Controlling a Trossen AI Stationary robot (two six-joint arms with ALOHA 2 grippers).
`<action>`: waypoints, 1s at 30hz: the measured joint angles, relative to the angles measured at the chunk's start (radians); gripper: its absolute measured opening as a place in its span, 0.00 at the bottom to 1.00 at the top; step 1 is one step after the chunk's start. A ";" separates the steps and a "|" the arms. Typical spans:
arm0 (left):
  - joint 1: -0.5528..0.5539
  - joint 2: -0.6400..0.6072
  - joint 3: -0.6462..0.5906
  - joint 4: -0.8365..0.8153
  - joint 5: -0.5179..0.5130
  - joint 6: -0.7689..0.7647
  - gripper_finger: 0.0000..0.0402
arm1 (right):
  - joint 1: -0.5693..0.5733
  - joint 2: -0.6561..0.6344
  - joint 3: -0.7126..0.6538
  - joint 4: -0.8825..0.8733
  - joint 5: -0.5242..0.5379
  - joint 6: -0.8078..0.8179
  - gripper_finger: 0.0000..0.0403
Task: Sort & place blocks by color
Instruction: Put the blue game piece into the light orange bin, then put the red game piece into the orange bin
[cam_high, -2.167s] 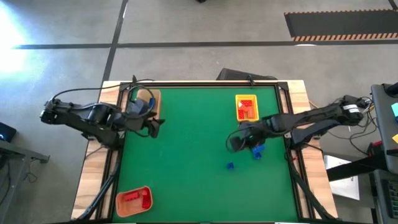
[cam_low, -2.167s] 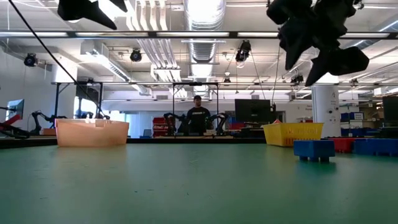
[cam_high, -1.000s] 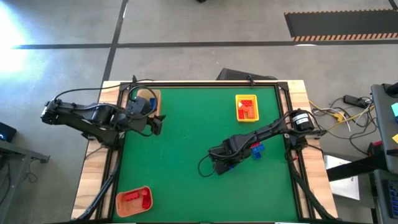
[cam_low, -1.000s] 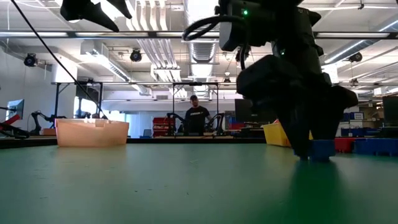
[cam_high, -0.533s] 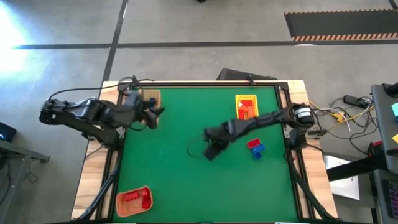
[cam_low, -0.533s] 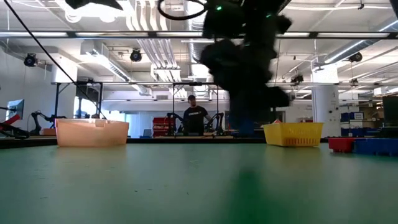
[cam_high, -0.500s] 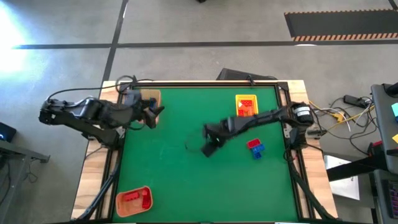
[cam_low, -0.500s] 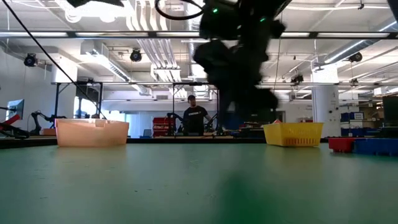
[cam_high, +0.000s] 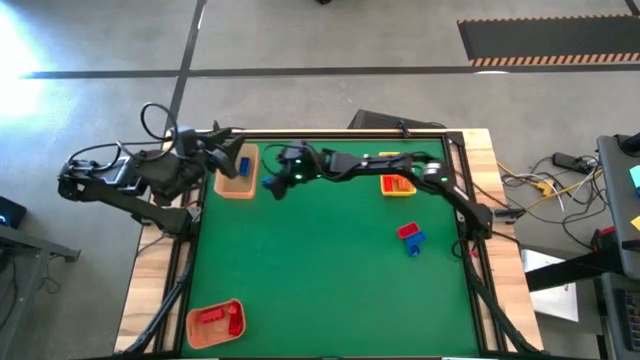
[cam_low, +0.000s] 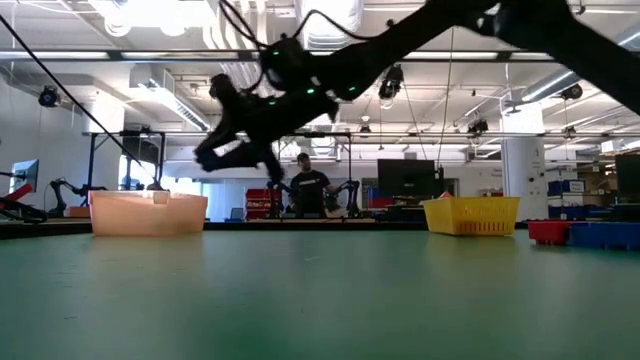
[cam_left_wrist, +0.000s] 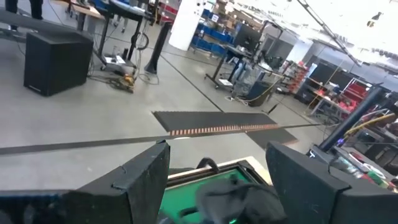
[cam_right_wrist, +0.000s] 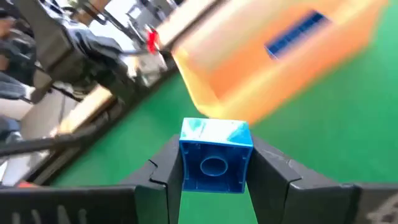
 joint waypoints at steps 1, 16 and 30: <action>0.000 -0.001 0.000 0.001 -0.001 0.000 0.62 | -0.001 0.041 0.061 0.000 -0.004 -0.003 0.30; 0.000 0.006 -0.002 0.019 -0.002 -0.001 0.62 | -0.034 0.356 0.482 0.034 0.002 0.040 0.61; 0.000 -0.005 -0.003 0.017 0.000 0.000 0.62 | -0.048 0.152 0.489 -0.473 -0.086 -0.055 0.61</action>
